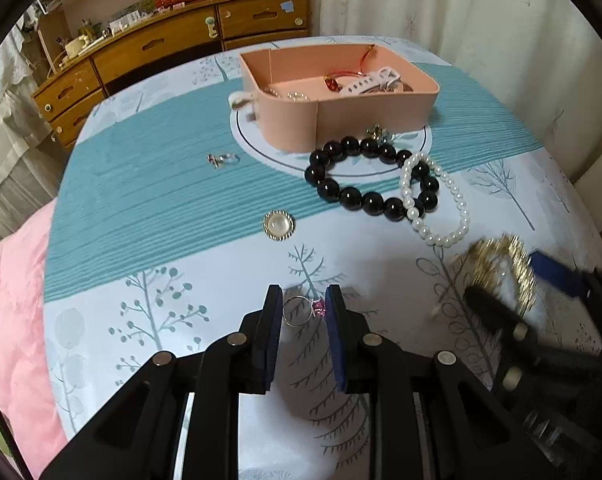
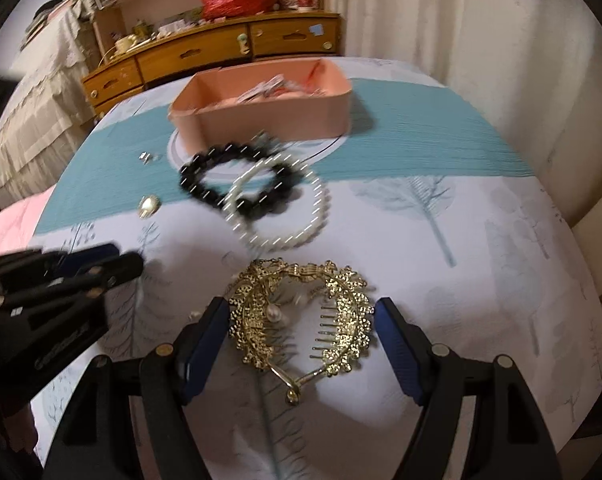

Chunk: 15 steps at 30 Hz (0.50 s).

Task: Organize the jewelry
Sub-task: 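Carry the ring with the left tool into the tray while the right tool drops the gold comb there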

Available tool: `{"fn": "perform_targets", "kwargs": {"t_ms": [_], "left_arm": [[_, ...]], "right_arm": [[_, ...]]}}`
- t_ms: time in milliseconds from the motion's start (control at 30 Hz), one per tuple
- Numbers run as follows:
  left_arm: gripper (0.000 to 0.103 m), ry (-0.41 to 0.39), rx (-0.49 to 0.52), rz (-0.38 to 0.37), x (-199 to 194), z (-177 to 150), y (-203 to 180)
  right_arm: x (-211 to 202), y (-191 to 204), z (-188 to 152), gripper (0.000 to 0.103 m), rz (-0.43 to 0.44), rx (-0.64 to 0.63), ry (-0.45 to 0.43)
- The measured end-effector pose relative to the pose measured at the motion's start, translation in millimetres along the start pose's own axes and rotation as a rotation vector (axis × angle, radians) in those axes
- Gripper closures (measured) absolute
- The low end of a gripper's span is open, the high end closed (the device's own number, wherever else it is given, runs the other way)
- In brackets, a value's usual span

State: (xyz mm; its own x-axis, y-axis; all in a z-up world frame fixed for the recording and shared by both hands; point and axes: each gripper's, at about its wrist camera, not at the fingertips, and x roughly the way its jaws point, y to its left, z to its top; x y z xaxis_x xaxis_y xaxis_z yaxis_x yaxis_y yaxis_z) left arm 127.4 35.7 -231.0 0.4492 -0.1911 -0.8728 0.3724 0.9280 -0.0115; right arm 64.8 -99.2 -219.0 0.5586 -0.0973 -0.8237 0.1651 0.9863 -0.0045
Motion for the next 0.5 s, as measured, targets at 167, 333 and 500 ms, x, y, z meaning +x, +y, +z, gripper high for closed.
{"fn": "perform_targets", "kwargs": {"t_ms": [167,333,500], "left_arm": [[0.083,-0.023,0.007,0.007,-10.8,10.7,-4.2],[0.083,-0.054,0.008,0.007,-25.0,33.6,-8.9],[0.083,-0.138,-0.006,0.010,-42.5,64.7,-11.6]], "right_arm": [[-6.2,-23.2,29.2,0.028,-0.035,0.024,-0.053],[-13.6,-39.7,63.7,0.028,-0.039,0.024,-0.107],[-22.2,-48.6,103.8,0.028,-0.012,0.018,-0.178]]}}
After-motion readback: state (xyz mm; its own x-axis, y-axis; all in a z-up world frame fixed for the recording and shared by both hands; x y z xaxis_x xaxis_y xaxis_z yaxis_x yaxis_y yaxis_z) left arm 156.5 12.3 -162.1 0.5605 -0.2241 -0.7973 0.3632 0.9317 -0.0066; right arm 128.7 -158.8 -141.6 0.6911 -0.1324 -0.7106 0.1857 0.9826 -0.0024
